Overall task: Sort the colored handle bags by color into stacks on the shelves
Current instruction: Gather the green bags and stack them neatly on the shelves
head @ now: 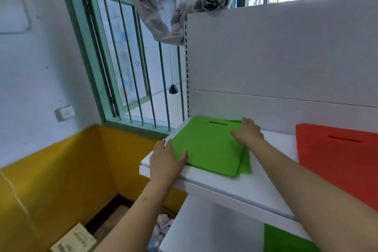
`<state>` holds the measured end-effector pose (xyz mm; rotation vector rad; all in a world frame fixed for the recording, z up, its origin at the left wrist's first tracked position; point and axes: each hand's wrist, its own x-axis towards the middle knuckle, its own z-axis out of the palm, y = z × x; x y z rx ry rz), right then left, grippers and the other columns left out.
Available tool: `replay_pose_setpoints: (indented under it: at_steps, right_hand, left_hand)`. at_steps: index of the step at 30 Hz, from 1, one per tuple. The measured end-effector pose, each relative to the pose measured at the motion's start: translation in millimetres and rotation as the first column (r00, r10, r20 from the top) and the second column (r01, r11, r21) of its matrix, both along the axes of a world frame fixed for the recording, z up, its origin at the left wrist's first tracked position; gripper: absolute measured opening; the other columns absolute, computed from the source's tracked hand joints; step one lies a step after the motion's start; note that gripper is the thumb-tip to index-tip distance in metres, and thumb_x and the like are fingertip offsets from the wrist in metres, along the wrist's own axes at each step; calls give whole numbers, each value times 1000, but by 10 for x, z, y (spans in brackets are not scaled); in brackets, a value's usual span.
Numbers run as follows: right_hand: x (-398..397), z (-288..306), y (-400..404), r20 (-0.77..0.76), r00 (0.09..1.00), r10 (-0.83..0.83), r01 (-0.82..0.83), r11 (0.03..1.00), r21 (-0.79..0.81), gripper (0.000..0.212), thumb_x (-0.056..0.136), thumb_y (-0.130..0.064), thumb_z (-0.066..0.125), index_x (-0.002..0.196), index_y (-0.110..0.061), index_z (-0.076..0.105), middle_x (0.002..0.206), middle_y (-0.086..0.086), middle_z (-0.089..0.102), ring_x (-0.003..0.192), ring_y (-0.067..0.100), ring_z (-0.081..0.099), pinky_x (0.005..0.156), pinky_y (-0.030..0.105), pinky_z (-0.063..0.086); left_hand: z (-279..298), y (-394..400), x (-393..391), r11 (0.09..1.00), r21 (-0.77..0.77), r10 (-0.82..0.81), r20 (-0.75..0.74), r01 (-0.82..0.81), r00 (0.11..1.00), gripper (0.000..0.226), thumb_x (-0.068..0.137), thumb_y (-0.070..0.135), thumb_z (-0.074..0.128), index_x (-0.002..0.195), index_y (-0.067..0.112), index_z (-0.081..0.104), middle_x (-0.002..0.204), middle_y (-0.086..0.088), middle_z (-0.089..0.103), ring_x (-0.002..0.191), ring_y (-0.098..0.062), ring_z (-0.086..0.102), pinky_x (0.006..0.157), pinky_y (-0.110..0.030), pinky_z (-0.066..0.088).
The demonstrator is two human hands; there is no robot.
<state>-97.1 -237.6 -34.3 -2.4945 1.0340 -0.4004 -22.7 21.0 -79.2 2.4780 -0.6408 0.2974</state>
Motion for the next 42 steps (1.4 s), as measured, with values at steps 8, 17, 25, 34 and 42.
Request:
replay_pose_setpoints:
  at_steps: [8,17,25,34,42]
  right_hand:
    - [322,-511,-194,-72,996,-49,40,990,-132,73,88,-62,45,141,-12,41,152,6,35,136,31,34,107,41,29]
    - [306,-416,-195,16,999,33,-27,963,-268,33,91,-45,56,106,-17,67,111,7,66,114,30,54,85,33,42]
    - [320,-332,-116,237,953,187,-128,961,-247,31,98,-42,46,116,-25,65,126,-3,63,115,21,56,85,33,47]
    - [297,-213,-40,534,815,226,-229,971,-63,27,100,-34,50,112,-21,71,101,0,73,90,15,63,71,25,43]
    - [304,-179,-135,738,673,-51,-149,968,202,20,89,-11,65,107,-15,71,99,-5,68,96,16,65,78,15,41]
  left_hand:
    - [-181,-156,304,976,208,60,34,-66,998,76,90,71,36,147,21,39,159,-4,28,148,-23,21,119,-40,18]
    - [-154,-142,274,990,137,38,45,-44,998,58,90,69,42,138,38,51,157,2,34,148,-19,21,120,-41,14]
    - [-152,-44,227,971,-225,-76,32,82,997,20,83,40,73,101,37,64,132,12,59,123,-10,52,121,-43,14]
    - [92,94,223,813,-579,-252,-249,65,935,35,83,4,68,93,33,51,110,5,58,103,-21,59,86,-46,53]
    - [73,273,72,862,-506,-144,-176,36,974,23,91,15,67,101,36,67,110,9,55,102,5,50,94,-29,44]
